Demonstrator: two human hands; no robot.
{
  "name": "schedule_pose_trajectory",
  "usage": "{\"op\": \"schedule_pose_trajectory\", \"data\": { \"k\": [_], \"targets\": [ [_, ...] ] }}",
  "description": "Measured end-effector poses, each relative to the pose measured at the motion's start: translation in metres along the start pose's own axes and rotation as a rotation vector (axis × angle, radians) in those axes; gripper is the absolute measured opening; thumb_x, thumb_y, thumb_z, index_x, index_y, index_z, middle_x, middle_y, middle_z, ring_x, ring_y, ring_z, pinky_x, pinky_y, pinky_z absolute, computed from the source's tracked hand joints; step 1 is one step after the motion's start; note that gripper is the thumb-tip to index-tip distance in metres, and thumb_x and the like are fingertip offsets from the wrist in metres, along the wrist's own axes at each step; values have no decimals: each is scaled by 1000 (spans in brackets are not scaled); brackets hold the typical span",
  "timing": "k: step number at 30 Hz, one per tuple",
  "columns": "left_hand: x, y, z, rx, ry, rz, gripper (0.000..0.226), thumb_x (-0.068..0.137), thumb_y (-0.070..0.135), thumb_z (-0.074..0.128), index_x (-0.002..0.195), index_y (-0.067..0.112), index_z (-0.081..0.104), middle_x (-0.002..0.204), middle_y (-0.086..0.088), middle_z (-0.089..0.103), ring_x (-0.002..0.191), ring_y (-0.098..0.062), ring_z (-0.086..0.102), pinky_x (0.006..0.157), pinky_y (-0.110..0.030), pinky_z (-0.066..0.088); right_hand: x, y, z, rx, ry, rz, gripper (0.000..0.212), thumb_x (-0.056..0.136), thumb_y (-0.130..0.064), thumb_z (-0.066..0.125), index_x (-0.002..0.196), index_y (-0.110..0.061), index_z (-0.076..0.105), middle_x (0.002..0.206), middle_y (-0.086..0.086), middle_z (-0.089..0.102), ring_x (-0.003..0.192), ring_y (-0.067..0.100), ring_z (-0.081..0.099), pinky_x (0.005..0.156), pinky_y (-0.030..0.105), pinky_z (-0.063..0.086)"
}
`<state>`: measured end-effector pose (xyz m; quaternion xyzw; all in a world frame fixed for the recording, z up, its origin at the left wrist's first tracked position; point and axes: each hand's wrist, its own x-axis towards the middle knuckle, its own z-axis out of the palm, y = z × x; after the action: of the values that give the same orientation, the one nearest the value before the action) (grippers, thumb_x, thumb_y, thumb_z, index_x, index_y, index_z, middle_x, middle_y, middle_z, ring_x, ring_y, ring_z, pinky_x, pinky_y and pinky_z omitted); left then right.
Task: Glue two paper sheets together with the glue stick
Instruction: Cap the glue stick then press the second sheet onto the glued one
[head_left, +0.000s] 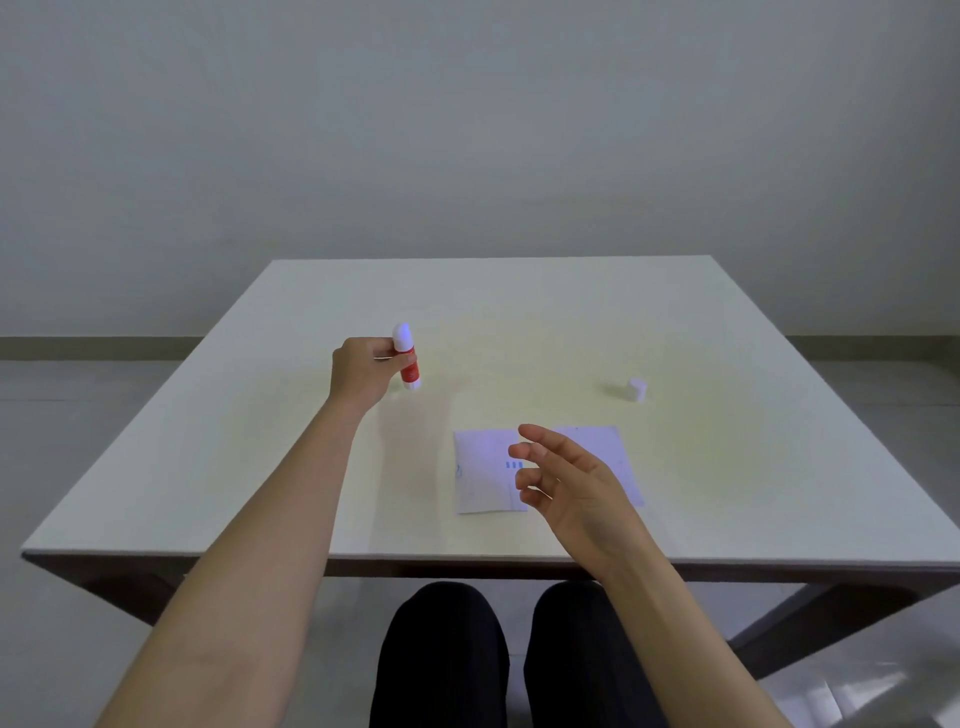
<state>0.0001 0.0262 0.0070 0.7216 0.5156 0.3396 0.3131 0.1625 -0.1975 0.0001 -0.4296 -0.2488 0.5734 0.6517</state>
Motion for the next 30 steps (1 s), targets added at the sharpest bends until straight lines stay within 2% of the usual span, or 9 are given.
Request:
{"op": "schedule_pose_trajectory", "data": {
  "k": [5,14,18,21,23,24,26,28,30],
  "targets": [
    [-3,-3,3,5,-9,-4,37,85,35,58,60,11,72,54,21,63,46,-4,39,42,-8,30,-1,-1,-3,16,9,0,18,89,-7,56,104,-9,66,83,4,71,60,15,58,58,23,50],
    [-5,-7,7,13,-14,5,40,87,37,56,59,12,70,53,19,64,47,-4,39,45,-12,31,-2,-1,-6,-2,20,-3,18,89,-7,56,103,-9,67,82,4,70,61,16,58,61,25,49],
    [-6,-9,6,23,-25,-10,38,86,35,55,61,11,70,65,10,71,53,-4,41,51,-16,31,-3,-2,-8,-73,34,-13,18,91,-5,55,102,-11,68,82,4,69,62,16,58,63,25,48],
    [-7,-9,7,26,-31,-32,31,84,33,56,64,13,69,68,11,72,57,-1,46,56,-19,34,-6,-5,-9,-128,49,-27,18,90,-3,56,99,-11,69,79,1,69,61,14,58,62,23,48],
    [-6,-10,6,-12,-39,-78,14,81,32,63,83,22,72,85,13,74,69,7,54,68,-21,37,-8,-7,-8,-207,75,-54,17,88,-3,58,95,-13,70,77,0,70,60,13,58,60,21,49],
    [-5,-12,6,-63,-57,-121,26,80,31,69,105,27,69,103,13,70,84,8,57,76,-22,38,-9,-7,-7,-300,99,-74,17,88,-4,59,93,-15,71,78,-1,69,60,11,59,59,19,49],
    [-7,-16,3,-175,-115,-208,77,77,32,76,144,27,38,133,10,50,116,-10,55,88,-26,38,-10,-6,-4,-579,156,-123,14,86,-10,62,90,-21,71,79,-3,68,60,6,59,59,12,46],
    [-11,-20,0,-207,-117,-228,98,76,36,77,152,28,16,152,6,32,132,-20,45,96,-31,38,-10,-1,-2,-831,190,-205,12,85,-16,64,87,-26,71,79,-7,66,60,2,56,57,7,42],
    [-18,-27,-1,-210,-60,-224,100,76,41,75,152,28,11,157,3,24,137,-19,38,100,-34,37,-8,5,0,-1042,183,-336,11,85,-18,65,90,-25,70,80,-11,63,61,2,52,61,10,41]
  ]
}}
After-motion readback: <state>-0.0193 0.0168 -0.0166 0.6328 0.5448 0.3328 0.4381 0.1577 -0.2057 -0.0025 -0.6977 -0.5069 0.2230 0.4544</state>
